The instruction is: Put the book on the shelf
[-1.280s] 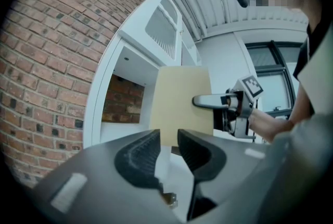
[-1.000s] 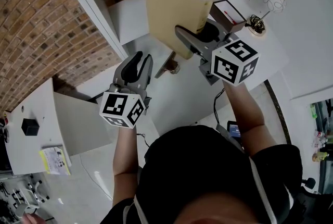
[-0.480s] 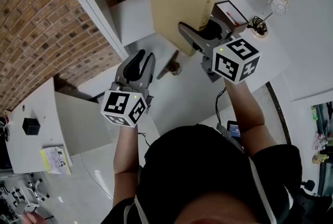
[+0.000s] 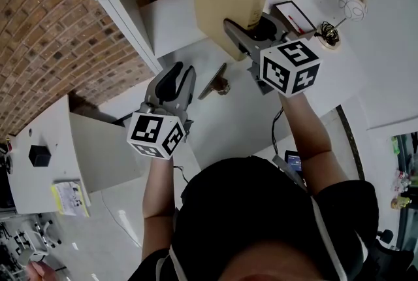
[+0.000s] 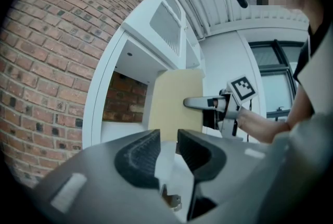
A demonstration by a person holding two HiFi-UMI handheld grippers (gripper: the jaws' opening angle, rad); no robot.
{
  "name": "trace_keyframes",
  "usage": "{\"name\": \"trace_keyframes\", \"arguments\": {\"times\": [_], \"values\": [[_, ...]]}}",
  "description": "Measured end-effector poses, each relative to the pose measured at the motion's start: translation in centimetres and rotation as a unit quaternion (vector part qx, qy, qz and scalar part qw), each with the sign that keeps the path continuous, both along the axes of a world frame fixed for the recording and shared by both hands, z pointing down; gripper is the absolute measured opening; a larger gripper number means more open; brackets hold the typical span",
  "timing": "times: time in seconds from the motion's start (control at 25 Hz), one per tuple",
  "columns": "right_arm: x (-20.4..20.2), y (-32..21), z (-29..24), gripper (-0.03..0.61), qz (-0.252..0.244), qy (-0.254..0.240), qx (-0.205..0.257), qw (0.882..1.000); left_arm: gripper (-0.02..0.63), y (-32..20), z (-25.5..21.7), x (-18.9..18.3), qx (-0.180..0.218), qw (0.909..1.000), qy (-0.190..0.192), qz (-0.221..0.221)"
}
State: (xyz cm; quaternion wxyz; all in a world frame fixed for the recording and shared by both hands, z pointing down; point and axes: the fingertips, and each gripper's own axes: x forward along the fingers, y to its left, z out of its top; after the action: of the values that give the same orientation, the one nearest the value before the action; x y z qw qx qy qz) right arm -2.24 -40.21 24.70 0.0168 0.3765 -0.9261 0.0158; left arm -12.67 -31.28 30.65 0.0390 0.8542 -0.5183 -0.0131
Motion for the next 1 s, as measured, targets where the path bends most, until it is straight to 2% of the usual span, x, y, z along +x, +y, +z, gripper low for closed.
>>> {"name": "trace_keyframes", "arguments": {"times": [0.56,1.0], "values": [[-1.2,-3.4,0.3,0.218,0.029,-0.003,0.010,1.000,0.097,-0.3,0.3,-1.6,-0.003,0.9994,-0.007,-0.033],[-2.0,-5.0,0.2,0.221,0.037,-0.014,0.022,0.999,0.097,-1.6,0.3,-0.9,-0.004,0.9995,-0.015,-0.029]]}}
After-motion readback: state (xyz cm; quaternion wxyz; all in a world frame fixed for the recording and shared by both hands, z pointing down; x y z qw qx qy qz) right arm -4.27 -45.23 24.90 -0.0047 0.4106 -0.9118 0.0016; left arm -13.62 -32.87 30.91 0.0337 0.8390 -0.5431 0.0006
